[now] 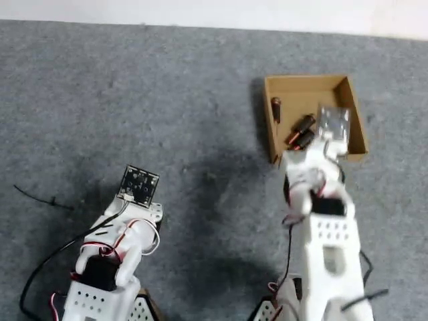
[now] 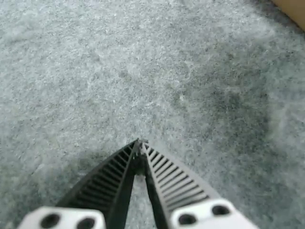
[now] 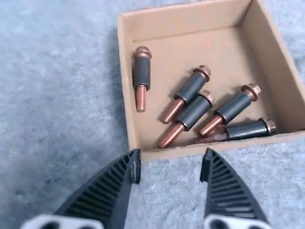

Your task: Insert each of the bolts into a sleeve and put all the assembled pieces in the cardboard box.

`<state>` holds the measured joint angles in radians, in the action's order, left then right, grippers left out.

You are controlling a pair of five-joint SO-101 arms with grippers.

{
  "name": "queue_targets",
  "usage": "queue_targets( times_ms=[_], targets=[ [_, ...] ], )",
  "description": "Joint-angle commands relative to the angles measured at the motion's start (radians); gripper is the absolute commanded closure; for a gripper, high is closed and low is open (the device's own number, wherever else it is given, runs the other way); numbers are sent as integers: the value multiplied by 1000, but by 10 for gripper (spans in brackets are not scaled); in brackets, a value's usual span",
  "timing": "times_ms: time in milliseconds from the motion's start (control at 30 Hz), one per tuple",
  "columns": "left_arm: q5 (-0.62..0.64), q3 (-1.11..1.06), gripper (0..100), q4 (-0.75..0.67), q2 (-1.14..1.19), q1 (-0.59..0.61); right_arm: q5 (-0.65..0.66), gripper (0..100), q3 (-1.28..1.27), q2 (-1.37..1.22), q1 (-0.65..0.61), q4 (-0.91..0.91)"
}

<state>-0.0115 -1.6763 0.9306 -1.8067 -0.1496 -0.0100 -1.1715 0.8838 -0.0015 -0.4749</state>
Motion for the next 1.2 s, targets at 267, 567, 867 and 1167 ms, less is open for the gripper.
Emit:
queue_targets(
  times_ms=[267,567,867,1167],
  targets=[
    [-8,-21,993,3,-10,4,-9,814,-429,538,-7,139],
    [-8,-21,993,3,-10,4,-11,814,-668,840,-7,1],
    [-8,-21,993,6,-8,4,-5,814,-659,888,-7,-308],
    [-8,-21,993,9,-8,7,-3,813,-659,889,-31,-556]
  ],
)
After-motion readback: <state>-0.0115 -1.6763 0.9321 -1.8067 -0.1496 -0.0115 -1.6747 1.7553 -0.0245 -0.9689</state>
